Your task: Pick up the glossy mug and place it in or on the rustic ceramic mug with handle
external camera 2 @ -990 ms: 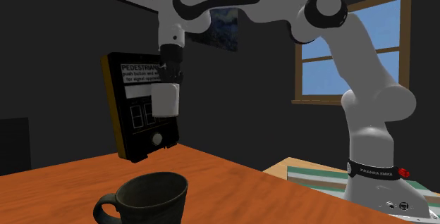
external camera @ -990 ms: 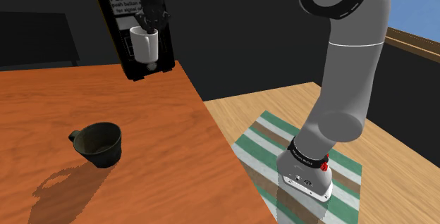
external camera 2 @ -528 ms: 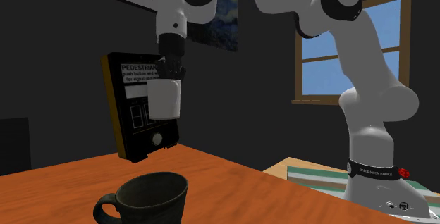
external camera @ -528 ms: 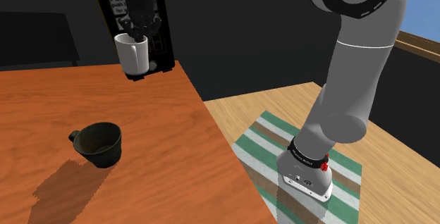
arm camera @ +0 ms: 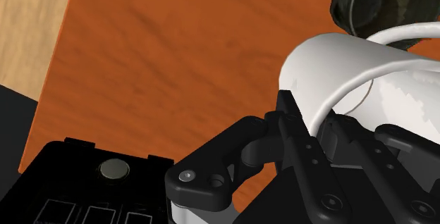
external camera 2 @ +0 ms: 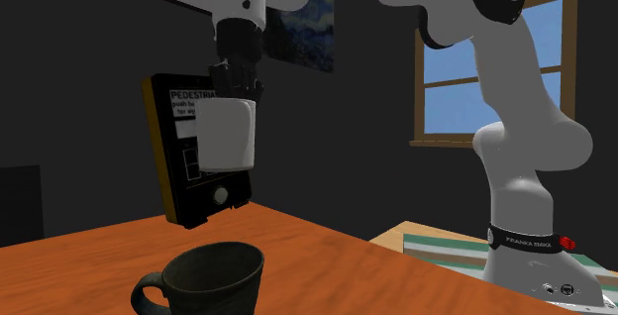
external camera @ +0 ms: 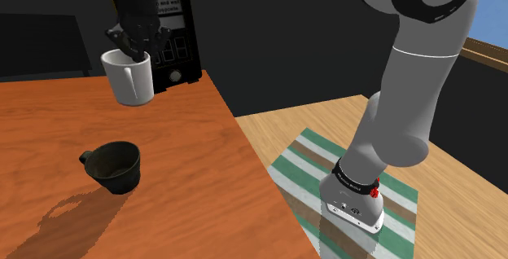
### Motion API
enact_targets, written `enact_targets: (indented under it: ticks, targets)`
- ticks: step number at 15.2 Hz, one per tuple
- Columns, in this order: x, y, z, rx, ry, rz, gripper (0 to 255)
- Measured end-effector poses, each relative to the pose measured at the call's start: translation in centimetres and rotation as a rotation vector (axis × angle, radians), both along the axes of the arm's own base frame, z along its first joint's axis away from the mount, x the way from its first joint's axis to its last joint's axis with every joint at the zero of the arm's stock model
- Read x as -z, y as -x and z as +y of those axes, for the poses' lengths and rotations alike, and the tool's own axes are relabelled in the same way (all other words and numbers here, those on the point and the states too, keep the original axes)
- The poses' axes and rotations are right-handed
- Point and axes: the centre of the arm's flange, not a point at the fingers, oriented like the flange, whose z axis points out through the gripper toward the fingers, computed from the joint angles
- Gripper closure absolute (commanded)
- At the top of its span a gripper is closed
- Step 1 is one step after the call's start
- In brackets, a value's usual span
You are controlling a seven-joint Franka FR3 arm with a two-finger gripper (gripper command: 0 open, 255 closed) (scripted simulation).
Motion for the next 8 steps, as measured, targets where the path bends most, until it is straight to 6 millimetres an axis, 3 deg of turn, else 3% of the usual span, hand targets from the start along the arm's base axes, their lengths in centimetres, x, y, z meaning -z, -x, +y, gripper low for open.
enact_targets:
  ticks: [8]
  targets:
    - [-0.6, 6.0, 8.9, 0.0, 0.0, 0.0, 255]
